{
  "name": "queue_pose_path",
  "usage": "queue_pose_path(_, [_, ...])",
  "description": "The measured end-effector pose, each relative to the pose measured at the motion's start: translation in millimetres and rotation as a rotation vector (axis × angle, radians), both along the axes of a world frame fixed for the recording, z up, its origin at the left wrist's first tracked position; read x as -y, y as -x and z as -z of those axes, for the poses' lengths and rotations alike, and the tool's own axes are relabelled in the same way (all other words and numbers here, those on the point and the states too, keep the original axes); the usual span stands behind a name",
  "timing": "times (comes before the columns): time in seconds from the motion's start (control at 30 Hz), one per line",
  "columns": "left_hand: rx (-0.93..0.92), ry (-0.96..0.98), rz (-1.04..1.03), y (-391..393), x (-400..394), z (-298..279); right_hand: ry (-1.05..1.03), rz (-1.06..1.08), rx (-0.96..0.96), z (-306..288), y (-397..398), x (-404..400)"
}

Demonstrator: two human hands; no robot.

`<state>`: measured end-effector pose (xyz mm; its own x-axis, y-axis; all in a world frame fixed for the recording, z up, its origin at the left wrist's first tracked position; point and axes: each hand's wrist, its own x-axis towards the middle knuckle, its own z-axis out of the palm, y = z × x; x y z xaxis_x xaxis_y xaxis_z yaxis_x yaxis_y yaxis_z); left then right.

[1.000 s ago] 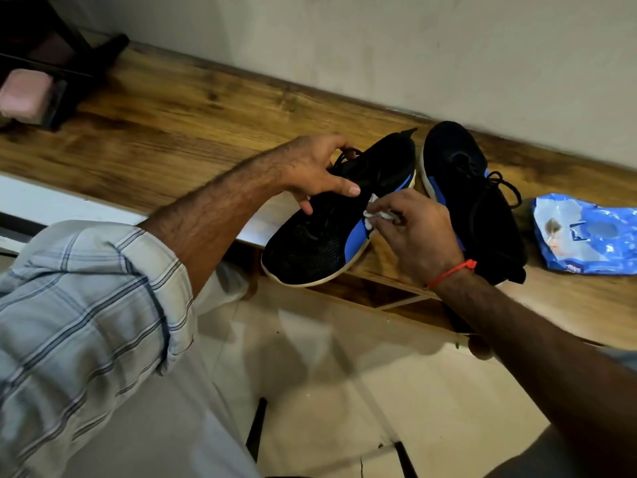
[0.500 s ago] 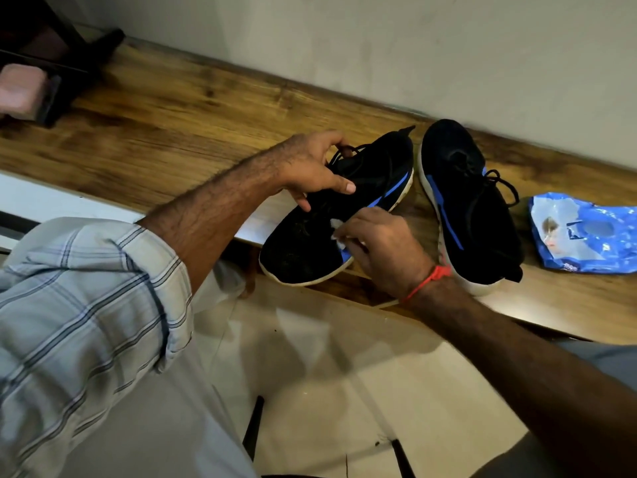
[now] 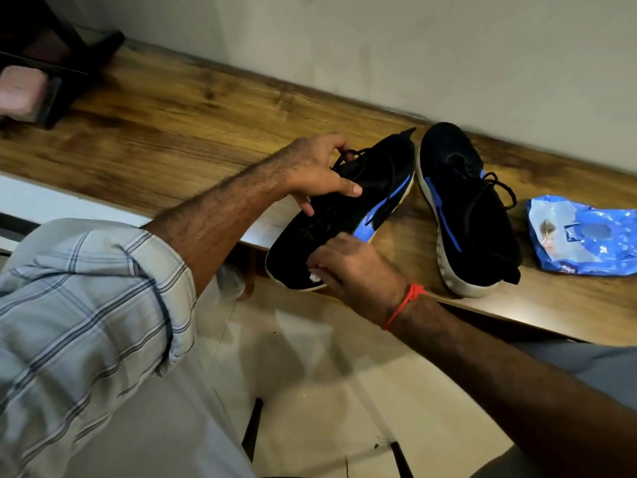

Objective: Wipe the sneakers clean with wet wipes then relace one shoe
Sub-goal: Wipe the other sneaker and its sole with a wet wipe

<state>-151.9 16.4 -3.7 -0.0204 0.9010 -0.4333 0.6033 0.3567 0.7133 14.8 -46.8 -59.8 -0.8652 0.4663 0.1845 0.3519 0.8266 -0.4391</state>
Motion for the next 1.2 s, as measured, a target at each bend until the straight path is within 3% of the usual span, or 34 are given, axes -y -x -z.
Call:
queue_pose_path(0.1, [0.021, 0.015, -0.005, 0, 0, -1, 0.169, -0.060, 0.029, -11, -5, -10])
queue_pose_path(0.2, [0.061, 0.042, -0.022, 3, 0, 0, 0.416, 0.160, -0.031, -31, -22, -37])
queue_pose_path(0.3, [0.114, 0.078, -0.038, 4, 0, 0, 0.734, 0.427, -0.228, -41, -35, -52])
queue_pose_path(0.47, [0.149, 0.114, -0.080, 4, -1, -2, 0.351, 0.495, -0.050, -37, -46, -58])
queue_pose_path(0.67, [0.154, 0.115, -0.103, 2, 1, -4, 0.123, 0.310, 0.081, -27, -47, -59])
queue_pose_path(0.8, [0.165, 0.110, -0.097, -1, 3, -3, 0.023, 0.402, 0.134, -25, -50, -61])
queue_pose_path(0.93, [0.168, 0.113, -0.073, -6, 5, 2, 0.080, 0.393, 0.027, -32, -46, -54])
queue_pose_path(1.13, [0.160, 0.058, -0.114, -14, 5, 10, 0.172, -0.039, 0.059, -22, -24, -7])
queue_pose_path(1.2, [0.155, 0.057, -0.104, -15, 4, 12, 0.155, -0.078, 0.074, -20, -22, -6])
